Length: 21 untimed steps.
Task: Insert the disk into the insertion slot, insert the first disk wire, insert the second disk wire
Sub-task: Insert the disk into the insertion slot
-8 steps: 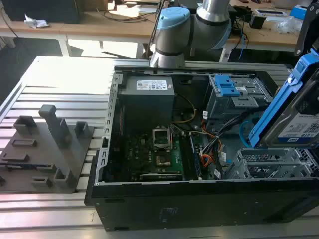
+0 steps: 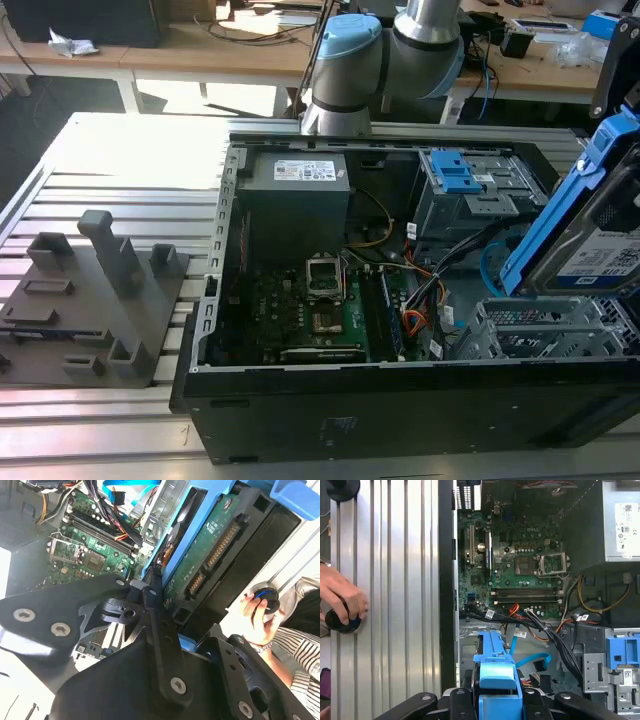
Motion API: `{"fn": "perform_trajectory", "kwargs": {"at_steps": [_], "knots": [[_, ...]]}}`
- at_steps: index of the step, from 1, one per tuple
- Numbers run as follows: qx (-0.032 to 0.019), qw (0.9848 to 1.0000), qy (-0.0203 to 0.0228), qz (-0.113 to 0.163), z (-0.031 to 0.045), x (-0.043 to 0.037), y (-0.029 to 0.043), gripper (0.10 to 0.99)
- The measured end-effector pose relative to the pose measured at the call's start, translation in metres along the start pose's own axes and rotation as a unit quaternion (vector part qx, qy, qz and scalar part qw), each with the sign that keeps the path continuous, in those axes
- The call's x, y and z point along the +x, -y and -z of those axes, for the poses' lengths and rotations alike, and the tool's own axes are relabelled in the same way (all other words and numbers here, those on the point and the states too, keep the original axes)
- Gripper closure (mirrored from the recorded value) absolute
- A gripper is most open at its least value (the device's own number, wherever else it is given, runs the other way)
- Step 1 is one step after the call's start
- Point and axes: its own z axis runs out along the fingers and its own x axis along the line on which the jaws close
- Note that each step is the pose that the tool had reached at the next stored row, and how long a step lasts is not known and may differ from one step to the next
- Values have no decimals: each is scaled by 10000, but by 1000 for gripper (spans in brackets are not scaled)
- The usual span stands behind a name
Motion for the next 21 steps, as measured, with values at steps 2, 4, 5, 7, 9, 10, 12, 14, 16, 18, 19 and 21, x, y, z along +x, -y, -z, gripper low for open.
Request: {"fn": "perform_trajectory", "kwargs": {"at_steps": [2,4,5,7,9,10,12,14,16,18,19,21], "knots": [[0,10000,-3,60,-10,0,2,722],[0,9998,-8,176,-15,0,3,722],[0,9998,-9,194,-16,0,5,722],[0,9998,-9,201,-21,-5,21,722],[0,9998,-9,203,-24,-14,48,722],[0,9998,-10,204,-26,-17,59,722],[-1,9998,-9,203,-33,-20,66,722],[-1,9998,-9,204,-43,-20,69,722],[-1,9998,-10,204,-51,-20,69,722],[-1,9998,-10,204,-61,-20,70,722],[-1,9998,-10,204,-64,-20,70,722],[-1,9998,-9,204,-74,-20,71,722]]}}
